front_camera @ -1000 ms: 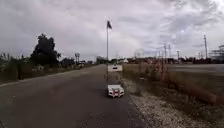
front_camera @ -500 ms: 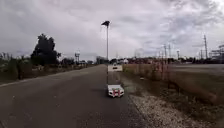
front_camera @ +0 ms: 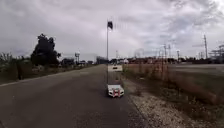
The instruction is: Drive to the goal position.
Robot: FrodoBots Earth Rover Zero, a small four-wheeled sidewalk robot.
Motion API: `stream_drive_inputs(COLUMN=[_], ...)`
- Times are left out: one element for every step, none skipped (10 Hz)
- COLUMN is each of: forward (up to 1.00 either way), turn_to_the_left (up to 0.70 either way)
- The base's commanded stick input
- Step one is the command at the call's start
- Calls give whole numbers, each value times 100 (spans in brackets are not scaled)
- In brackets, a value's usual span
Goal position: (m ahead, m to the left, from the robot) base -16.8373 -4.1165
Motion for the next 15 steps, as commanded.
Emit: stream_drive_inputs(forward=[0,0,0,0,0,0,0,0,0,0,0,0,0,0,0], turn_to_the_left=[70,70,70,70,70,70,70,70,70,70,70,70,70,70,70])
